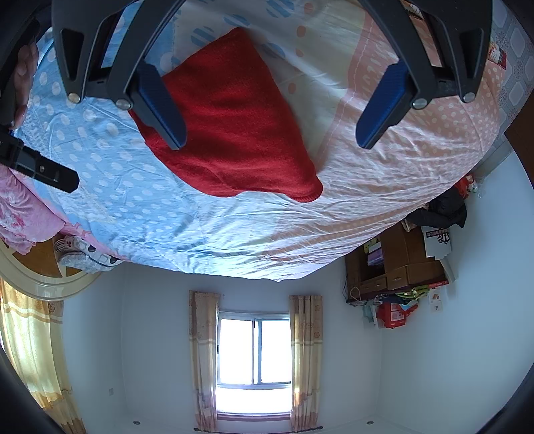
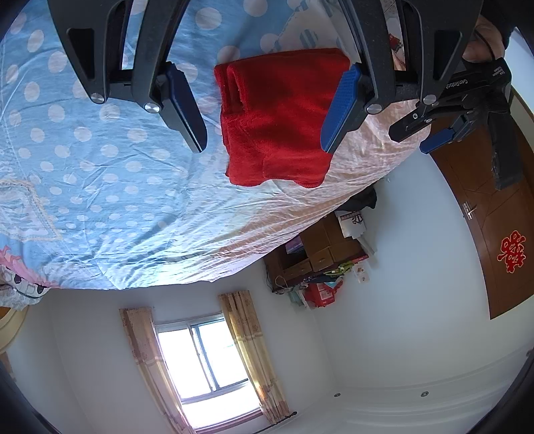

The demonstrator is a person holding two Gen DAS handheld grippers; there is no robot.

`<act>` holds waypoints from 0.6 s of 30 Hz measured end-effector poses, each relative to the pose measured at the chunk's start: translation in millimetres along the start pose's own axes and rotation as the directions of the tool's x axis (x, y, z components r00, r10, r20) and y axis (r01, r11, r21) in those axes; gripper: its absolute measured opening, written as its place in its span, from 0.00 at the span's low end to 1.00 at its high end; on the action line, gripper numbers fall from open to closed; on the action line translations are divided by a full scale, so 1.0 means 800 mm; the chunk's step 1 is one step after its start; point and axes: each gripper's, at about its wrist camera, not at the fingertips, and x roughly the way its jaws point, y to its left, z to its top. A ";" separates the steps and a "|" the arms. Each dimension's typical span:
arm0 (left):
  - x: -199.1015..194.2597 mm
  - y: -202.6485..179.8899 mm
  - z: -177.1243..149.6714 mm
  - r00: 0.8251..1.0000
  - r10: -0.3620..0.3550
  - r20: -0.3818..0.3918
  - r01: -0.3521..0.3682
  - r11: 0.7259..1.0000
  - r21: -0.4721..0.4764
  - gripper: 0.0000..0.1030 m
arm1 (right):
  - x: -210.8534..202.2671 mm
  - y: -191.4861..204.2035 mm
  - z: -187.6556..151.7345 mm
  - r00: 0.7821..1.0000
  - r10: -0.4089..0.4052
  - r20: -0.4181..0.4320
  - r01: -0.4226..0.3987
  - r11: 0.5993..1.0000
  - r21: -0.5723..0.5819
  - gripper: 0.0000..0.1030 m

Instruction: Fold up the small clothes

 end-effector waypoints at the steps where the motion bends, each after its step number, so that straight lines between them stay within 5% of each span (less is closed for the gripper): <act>1: 0.000 0.000 0.000 1.000 0.000 -0.001 0.000 1.000 0.000 1.00 | 0.000 0.000 0.000 1.000 0.000 -0.001 0.000 1.000 0.001 0.69; 18: -0.004 -0.006 0.003 1.000 -0.004 0.009 0.004 1.000 0.006 1.00 | -0.015 0.016 0.001 0.998 -0.019 0.060 0.022 0.998 -0.053 0.69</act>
